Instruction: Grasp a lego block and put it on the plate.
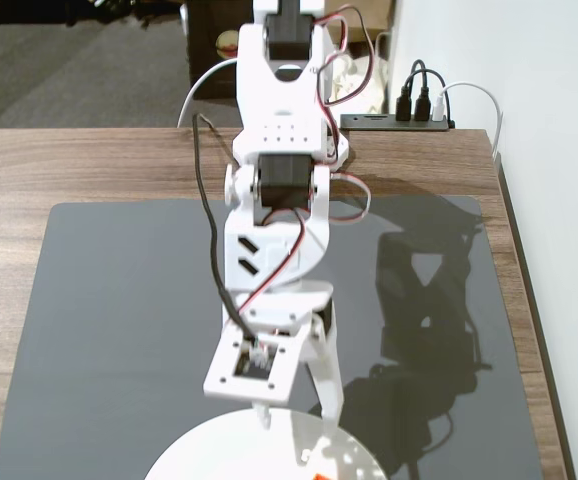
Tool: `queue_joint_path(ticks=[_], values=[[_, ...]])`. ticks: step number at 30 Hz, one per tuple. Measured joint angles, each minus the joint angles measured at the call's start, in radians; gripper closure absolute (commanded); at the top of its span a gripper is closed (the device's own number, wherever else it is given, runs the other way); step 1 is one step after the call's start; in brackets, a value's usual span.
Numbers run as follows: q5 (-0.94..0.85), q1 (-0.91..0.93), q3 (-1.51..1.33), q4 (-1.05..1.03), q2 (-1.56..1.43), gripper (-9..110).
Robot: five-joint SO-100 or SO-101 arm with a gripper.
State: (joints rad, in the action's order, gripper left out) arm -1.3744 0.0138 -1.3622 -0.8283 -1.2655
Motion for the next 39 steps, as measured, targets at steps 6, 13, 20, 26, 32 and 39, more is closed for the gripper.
queue_joint_path(ticks=[6,13,20,26,32,39], values=[[-0.009,-0.029,-0.172,0.000,-0.169,101],[-0.029,-0.064,-0.451,0.031,-0.408,101],[-0.029,-0.074,-0.687,0.040,-0.607,101],[-0.035,-0.072,-0.792,-0.005,-0.726,101],[-0.074,-0.072,-0.971,0.031,-0.856,101],[-0.075,-0.067,-1.124,0.074,-0.890,101]])
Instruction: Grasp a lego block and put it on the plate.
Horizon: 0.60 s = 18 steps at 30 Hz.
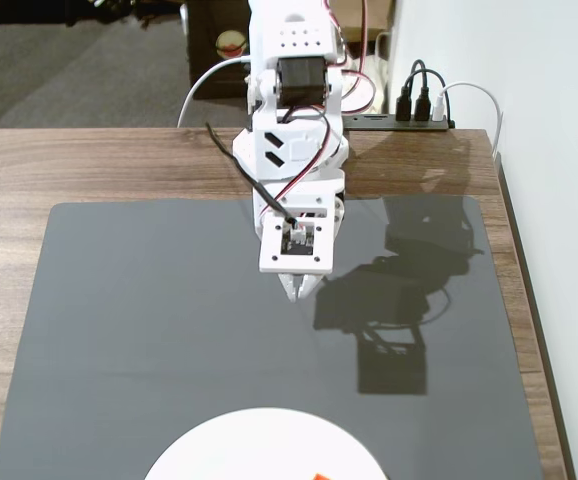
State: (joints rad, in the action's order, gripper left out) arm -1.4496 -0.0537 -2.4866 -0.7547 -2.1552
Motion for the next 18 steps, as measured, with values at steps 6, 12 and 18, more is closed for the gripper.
queue_joint_path(ticks=[6,12,18], values=[[0.000,-0.017,-0.115,0.084,-0.002,101],[0.000,-0.009,-0.196,0.158,-0.002,101],[0.038,-0.009,-0.215,0.163,-0.005,101]])
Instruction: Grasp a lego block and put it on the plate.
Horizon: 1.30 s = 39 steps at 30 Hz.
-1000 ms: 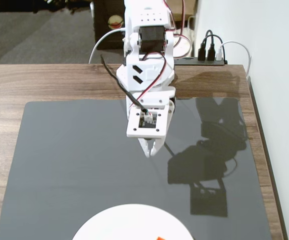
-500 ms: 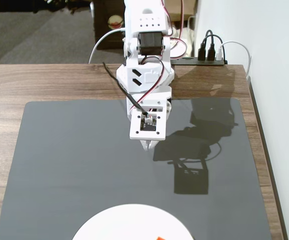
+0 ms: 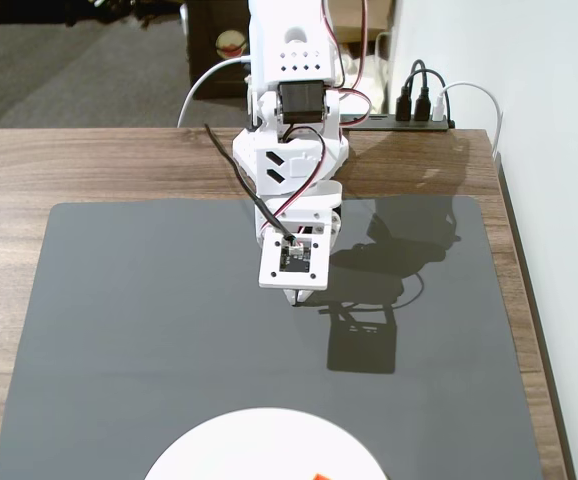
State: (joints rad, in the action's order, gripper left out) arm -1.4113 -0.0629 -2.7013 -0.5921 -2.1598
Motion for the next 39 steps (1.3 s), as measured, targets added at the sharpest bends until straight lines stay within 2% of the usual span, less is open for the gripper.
queue_joint_path(ticks=[8,18,39], values=[[0.052,0.021,-0.002,-0.011,-0.006,101],[0.169,0.091,0.074,-0.130,-0.009,101],[0.614,0.224,0.224,-0.230,0.163,101]])
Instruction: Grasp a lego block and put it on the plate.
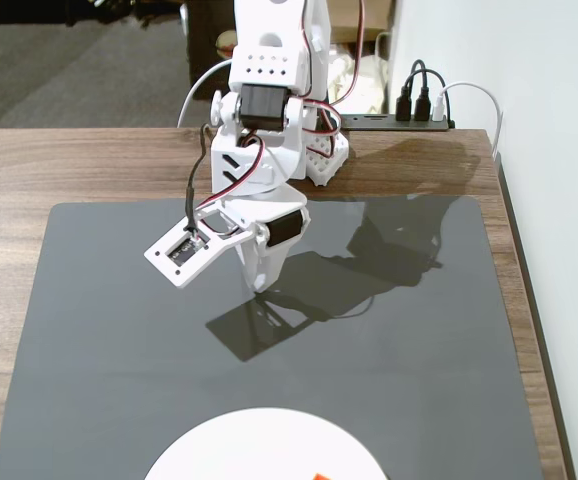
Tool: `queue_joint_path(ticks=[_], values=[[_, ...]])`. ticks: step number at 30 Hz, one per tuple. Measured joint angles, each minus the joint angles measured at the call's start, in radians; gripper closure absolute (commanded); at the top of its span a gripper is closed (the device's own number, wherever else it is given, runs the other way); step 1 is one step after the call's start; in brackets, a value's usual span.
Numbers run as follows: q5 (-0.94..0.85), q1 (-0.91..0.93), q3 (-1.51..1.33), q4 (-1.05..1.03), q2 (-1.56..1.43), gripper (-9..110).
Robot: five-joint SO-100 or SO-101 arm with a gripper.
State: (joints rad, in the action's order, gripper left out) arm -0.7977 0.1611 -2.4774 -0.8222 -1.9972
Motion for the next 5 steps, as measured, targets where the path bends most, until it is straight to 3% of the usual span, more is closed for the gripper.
queue_joint_path(ticks=[5], values=[[0.051,0.003,0.005,0.000,0.015,101]])
